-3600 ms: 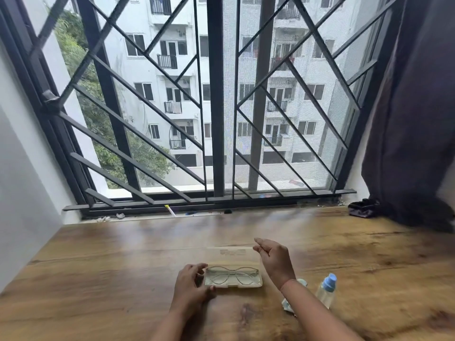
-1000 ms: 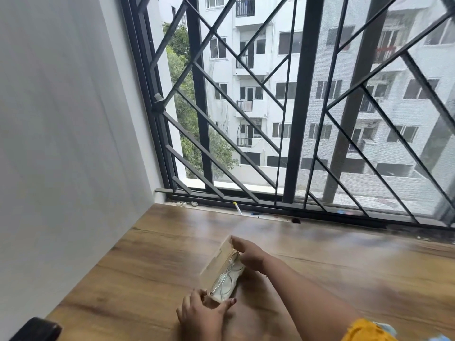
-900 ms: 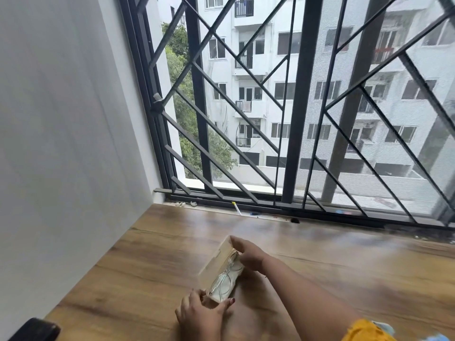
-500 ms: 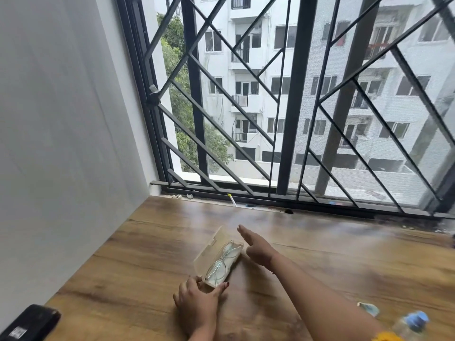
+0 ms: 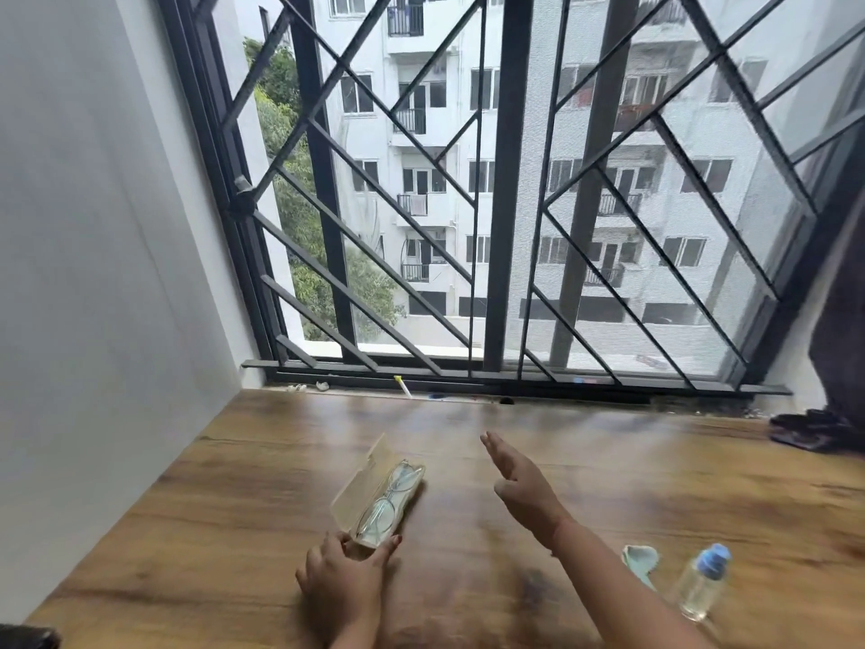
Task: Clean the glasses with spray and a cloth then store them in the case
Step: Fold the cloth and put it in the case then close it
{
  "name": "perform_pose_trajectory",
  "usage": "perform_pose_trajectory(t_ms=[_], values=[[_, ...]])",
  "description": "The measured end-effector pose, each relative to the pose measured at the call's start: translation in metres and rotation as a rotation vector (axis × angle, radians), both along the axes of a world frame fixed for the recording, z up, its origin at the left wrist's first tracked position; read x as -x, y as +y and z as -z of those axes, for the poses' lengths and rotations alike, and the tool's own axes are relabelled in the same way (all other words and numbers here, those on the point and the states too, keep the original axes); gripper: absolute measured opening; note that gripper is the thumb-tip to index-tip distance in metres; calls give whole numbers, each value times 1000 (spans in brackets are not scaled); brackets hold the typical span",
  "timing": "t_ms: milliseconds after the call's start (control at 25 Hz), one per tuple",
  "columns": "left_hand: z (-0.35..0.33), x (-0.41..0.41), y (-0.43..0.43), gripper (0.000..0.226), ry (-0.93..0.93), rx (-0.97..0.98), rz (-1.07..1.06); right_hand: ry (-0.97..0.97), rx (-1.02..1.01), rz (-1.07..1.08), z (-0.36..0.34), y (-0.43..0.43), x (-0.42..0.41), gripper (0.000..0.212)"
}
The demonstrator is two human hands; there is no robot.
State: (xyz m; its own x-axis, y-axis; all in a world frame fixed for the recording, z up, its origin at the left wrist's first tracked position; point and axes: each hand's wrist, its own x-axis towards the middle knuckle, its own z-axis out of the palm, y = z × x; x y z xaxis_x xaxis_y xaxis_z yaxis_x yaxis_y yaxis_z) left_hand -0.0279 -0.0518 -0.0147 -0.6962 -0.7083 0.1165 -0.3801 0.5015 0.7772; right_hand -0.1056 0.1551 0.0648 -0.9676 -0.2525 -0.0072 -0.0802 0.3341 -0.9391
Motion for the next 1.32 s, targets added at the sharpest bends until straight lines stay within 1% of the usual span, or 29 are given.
perform_pose_trajectory(t_ms=[80,160,240,320,360,480,600,720,840,920,960,1000,1080,1120,1160,1200,1240,1280,1320], values=[[-1,-1,0,61,-7,-5,2,58,-54,65,-3,21,-11,81],[-1,-2,0,62,-22,-14,11,92,-94,134,-8,42,-21,76],[-2,-3,0,64,-32,-24,25,63,-54,214,-16,64,-32,69],[-1,-3,-1,72,-12,-19,29,-8,-29,279,-18,83,-43,64],[-1,-3,-1,77,10,-12,22,-22,-71,305,-16,91,-46,62],[0,-3,-1,87,44,-7,1,-54,-373,335,-9,108,-53,56],[0,-4,0,92,19,2,7,-110,-540,311,-5,110,-58,53],[-3,-6,0,95,15,11,33,-111,-710,346,-2,106,-63,43],[-11,-12,4,107,-6,-29,32,-156,-777,377,10,107,-68,20],[-17,-20,16,116,7,-59,88,-157,-760,377,17,112,-71,16],[-18,-22,26,118,31,-46,129,-142,-728,392,18,115,-73,14],[-20,-24,36,115,66,-8,164,-131,-694,403,20,116,-75,13],[-18,-22,62,102,194,116,241,-104,-702,424,20,117,-84,20],[-15,-19,77,92,278,184,324,-69,-714,431,22,118,-88,20],[-13,-16,93,80,341,240,449,-34,-709,427,27,120,-89,21],[-14,-14,109,66,363,265,602,-2,-707,425,31,122,-91,25],[-15,-11,124,53,348,254,743,17,-697,431,34,122,-93,26],[-15,-8,139,45,276,204,847,33,-702,446,36,121,-96,25],[-14,-5,153,42,169,149,923,49,-715,470,36,120,-99,28]])
